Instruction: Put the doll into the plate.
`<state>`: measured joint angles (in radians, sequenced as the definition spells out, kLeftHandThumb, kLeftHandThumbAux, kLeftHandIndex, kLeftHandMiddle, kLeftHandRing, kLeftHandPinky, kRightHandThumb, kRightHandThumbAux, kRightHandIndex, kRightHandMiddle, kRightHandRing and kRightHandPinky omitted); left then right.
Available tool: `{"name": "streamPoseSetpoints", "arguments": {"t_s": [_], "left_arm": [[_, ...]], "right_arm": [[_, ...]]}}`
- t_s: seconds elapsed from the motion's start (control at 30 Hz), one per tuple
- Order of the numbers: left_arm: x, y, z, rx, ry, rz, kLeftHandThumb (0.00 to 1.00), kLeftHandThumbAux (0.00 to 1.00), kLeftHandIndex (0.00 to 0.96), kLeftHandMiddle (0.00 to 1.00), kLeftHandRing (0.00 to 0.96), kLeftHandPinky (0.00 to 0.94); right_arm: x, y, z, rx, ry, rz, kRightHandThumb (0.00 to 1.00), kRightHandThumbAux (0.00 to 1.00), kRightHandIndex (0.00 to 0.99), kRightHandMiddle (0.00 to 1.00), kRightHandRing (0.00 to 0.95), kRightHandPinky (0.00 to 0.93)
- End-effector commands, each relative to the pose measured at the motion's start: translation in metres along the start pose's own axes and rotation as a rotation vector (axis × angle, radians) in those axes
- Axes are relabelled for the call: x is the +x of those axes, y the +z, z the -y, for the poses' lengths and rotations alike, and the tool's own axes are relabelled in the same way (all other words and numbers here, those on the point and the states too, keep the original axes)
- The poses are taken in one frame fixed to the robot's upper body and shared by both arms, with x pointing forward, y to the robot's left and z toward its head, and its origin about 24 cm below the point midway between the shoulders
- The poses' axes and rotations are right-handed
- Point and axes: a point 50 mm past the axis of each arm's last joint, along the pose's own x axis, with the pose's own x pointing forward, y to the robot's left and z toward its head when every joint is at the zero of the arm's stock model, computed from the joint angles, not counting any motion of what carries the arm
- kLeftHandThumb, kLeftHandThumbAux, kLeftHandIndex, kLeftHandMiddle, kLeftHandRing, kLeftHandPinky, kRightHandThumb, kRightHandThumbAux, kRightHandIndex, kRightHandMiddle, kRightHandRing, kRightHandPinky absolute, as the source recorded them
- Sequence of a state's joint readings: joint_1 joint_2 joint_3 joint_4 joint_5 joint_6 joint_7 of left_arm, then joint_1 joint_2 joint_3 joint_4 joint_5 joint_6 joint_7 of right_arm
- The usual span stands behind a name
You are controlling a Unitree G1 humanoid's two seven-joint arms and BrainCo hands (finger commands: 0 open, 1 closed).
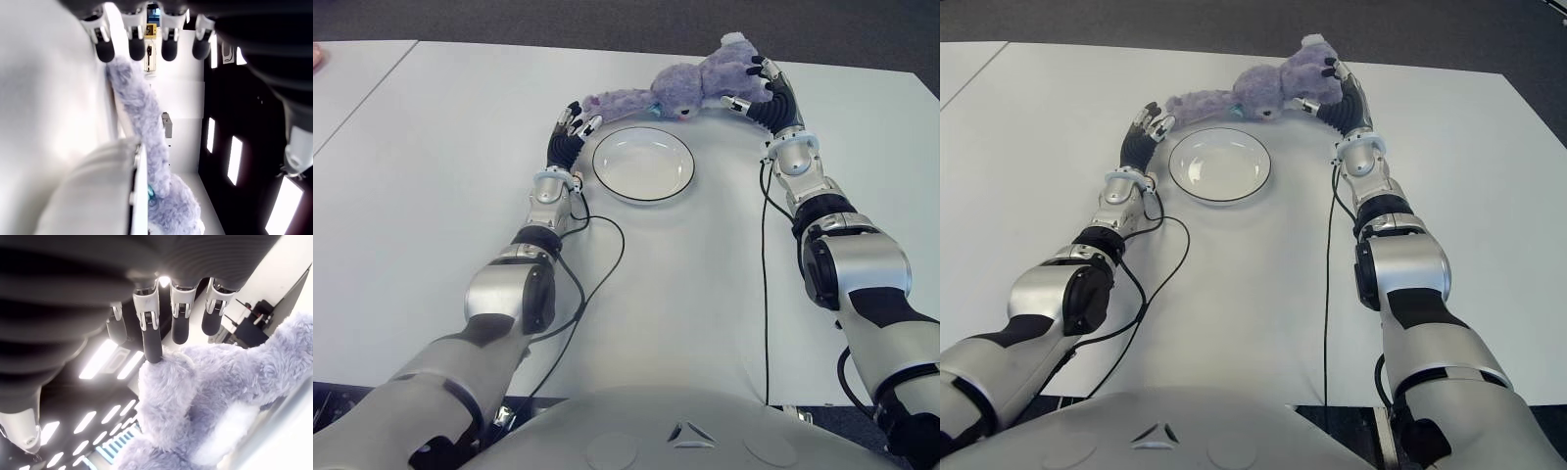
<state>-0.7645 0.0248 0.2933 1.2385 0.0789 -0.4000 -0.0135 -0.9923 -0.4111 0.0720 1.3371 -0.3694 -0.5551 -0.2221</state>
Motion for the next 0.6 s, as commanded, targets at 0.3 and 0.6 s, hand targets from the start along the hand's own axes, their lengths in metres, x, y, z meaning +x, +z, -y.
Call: {"name": "streamPoseSetpoints", "arguments": {"t_s": [0.3, 0.6], "left_arm": [[-0.0600, -0.1054, 0.0080, -0.038, -0.006, -0.474, 0.000, 0.499, 0.000, 0.000, 0.000, 0.000], [-0.0598, -0.1051, 0.0082, -0.068, 0.013, -0.473, 0.000, 0.476, 0.000, 0.000, 0.000, 0.000]], "right_arm": [[0.0043, 0.0021, 0.0072, -0.043, 0.008, -0.003, 0.113, 0.628, 0.119, 0.127, 0.092, 0.090], [0.0033, -0.0026, 0.0036, -0.063, 0.038, -0.047, 0.120, 0.658, 0.131, 0.126, 0.095, 0.107]]}}
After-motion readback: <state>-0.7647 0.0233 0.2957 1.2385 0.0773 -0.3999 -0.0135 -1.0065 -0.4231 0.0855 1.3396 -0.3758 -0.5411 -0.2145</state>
